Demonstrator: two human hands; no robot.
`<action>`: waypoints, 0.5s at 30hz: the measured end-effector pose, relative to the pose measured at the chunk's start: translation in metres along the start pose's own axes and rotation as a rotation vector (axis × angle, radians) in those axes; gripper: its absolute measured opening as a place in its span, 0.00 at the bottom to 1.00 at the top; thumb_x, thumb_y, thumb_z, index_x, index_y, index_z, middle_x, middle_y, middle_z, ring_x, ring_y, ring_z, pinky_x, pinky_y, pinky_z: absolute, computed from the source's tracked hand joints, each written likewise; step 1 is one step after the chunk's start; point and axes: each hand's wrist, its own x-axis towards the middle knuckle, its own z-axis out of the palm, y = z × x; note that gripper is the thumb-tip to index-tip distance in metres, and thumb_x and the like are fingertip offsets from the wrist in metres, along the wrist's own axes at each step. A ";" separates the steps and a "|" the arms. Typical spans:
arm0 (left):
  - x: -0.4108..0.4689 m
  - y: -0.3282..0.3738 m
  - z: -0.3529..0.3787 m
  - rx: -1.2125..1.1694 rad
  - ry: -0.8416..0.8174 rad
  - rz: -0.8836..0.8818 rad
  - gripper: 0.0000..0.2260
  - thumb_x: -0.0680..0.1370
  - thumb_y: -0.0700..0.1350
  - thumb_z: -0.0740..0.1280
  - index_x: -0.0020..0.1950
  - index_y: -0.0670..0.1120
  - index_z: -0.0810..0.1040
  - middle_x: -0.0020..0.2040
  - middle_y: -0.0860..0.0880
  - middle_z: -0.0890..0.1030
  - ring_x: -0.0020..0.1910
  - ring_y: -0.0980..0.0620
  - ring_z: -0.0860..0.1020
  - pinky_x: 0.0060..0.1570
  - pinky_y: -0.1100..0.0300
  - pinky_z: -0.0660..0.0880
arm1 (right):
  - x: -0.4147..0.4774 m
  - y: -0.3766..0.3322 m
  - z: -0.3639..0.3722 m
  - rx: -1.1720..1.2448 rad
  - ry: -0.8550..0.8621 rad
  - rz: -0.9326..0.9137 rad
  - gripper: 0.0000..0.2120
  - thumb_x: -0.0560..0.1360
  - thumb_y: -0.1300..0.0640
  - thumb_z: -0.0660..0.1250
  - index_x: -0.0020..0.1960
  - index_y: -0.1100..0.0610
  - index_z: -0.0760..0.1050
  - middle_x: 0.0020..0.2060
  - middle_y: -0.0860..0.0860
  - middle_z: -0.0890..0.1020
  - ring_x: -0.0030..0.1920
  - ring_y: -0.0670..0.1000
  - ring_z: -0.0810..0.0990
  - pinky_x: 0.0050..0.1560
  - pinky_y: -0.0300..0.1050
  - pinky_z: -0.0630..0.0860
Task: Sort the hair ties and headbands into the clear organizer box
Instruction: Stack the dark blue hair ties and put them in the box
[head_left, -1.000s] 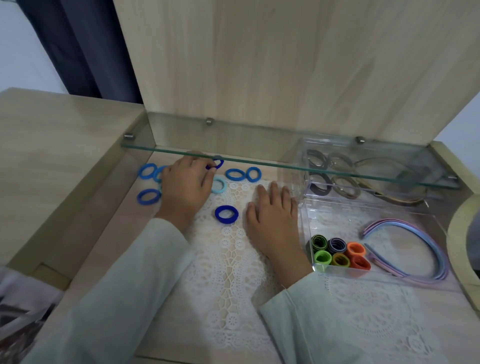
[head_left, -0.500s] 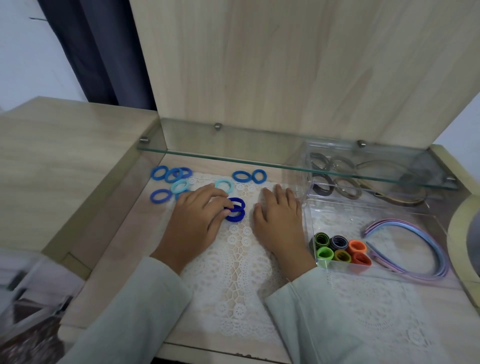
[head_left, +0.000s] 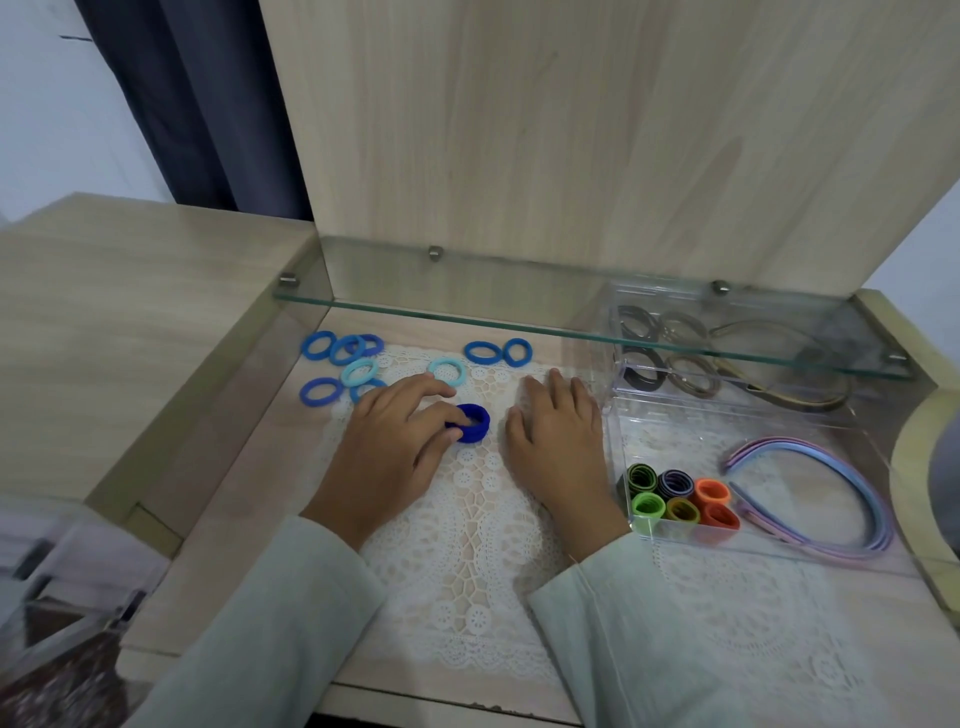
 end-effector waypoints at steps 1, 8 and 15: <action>0.000 0.000 0.000 -0.005 -0.006 0.000 0.10 0.78 0.49 0.64 0.56 0.49 0.81 0.61 0.50 0.79 0.63 0.48 0.76 0.56 0.49 0.74 | 0.000 0.000 0.000 0.000 0.001 -0.001 0.24 0.80 0.50 0.55 0.74 0.55 0.62 0.75 0.57 0.60 0.76 0.60 0.53 0.75 0.55 0.49; 0.000 0.000 -0.001 -0.026 -0.034 -0.014 0.10 0.79 0.49 0.64 0.56 0.48 0.81 0.62 0.50 0.78 0.63 0.49 0.75 0.56 0.51 0.74 | 0.000 0.000 0.001 0.017 0.021 -0.002 0.23 0.80 0.51 0.57 0.74 0.56 0.63 0.75 0.59 0.61 0.75 0.60 0.55 0.75 0.55 0.50; 0.001 0.009 -0.006 -0.099 -0.049 -0.104 0.17 0.80 0.52 0.58 0.61 0.46 0.80 0.65 0.49 0.78 0.68 0.50 0.73 0.65 0.52 0.72 | -0.001 0.001 0.002 0.045 0.048 -0.026 0.23 0.79 0.53 0.57 0.73 0.57 0.64 0.73 0.58 0.63 0.75 0.59 0.56 0.75 0.55 0.51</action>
